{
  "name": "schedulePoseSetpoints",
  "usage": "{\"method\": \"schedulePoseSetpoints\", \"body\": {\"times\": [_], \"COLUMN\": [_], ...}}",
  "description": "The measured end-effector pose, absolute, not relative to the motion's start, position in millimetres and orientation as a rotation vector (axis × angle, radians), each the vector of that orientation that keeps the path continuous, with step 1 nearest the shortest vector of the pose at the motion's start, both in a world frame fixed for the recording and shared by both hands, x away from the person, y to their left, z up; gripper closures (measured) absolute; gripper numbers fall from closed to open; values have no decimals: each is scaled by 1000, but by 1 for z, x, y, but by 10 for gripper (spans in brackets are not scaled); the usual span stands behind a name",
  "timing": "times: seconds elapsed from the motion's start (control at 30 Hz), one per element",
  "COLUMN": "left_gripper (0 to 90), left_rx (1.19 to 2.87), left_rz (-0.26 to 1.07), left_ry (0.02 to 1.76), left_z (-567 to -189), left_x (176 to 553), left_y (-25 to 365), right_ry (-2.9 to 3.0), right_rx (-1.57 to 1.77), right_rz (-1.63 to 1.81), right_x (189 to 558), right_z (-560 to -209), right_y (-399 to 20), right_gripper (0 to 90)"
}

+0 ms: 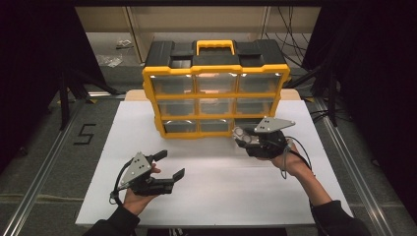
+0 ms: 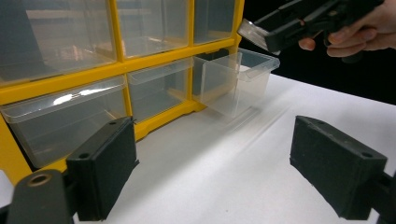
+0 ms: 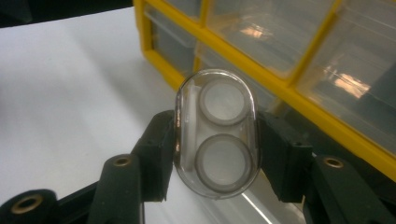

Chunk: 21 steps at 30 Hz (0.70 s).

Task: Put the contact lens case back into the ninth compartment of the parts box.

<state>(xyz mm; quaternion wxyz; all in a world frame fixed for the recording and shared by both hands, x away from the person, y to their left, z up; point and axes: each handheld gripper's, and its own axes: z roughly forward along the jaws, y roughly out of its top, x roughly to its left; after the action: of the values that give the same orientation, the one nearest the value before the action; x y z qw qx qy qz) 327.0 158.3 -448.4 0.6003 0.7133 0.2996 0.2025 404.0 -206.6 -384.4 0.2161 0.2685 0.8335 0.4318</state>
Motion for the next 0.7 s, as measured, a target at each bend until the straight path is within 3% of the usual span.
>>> {"method": "schedulePoseSetpoints", "body": {"times": [0.7], "left_gripper": [141], "left_rx": [1651], "left_rz": [463], "left_ry": [693], "left_z": [-449], "left_x": [327], "left_y": [158], "right_ry": [2249], "right_rx": [980], "right_rz": [1113], "right_x": [437], "right_z": [-394], "right_y": [-208], "right_gripper": [496]}}
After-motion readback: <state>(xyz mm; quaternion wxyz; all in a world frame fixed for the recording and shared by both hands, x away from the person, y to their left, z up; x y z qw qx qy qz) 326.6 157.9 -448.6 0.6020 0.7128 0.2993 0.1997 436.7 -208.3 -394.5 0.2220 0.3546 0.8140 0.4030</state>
